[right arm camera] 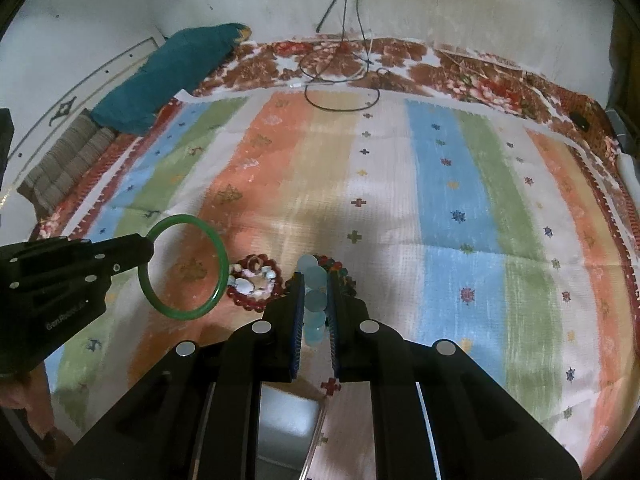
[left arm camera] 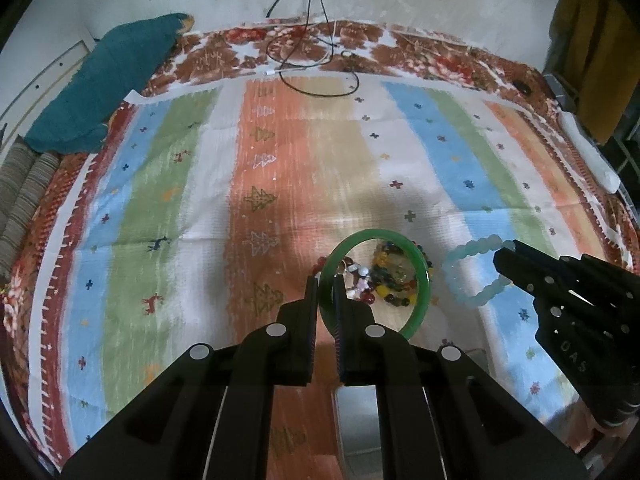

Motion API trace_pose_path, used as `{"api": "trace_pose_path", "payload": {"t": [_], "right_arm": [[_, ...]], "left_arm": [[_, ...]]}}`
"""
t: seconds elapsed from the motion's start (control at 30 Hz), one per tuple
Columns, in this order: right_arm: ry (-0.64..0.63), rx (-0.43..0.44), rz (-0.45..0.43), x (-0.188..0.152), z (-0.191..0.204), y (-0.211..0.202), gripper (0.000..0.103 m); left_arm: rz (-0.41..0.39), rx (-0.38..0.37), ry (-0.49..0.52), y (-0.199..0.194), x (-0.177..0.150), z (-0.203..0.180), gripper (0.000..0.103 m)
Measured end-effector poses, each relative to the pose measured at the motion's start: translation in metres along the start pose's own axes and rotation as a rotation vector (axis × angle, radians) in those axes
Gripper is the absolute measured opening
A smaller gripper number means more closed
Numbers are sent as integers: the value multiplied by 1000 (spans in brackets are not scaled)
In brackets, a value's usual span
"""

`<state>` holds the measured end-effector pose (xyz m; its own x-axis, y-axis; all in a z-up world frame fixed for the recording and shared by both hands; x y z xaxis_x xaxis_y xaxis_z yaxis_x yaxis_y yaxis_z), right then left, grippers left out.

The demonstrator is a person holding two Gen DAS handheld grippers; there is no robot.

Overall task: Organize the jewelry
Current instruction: 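Carry the green bangle with the left tool while the right tool carries the light blue bracelet into the tin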

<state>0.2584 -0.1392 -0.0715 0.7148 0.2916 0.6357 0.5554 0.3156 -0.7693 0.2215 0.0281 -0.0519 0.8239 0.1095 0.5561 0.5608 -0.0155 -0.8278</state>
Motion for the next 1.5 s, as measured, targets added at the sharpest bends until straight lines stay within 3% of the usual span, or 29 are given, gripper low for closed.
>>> {"api": "trace_pose_path", "payload": {"t": [0.47, 1.5], "right_arm": [[-21, 10, -74, -14, 10, -40, 12], [-50, 19, -62, -62, 28, -70, 12]], "left_arm": [[-55, -22, -17, -36, -23, -2, 7], [-59, -4, 33, -60, -71, -12, 7]]}}
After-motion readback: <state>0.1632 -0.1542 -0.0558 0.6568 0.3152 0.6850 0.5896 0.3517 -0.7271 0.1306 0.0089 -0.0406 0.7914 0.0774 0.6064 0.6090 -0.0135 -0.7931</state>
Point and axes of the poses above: each gripper's, at about its wrist camera, not at the fingertips, and y roughly the way its jaws point, z to its left, x to its top, the point moved 2 cm from there along y, roughly the way its jaws point, and after that the axes turned 2 degrees about -z, right-handed, at the moved point
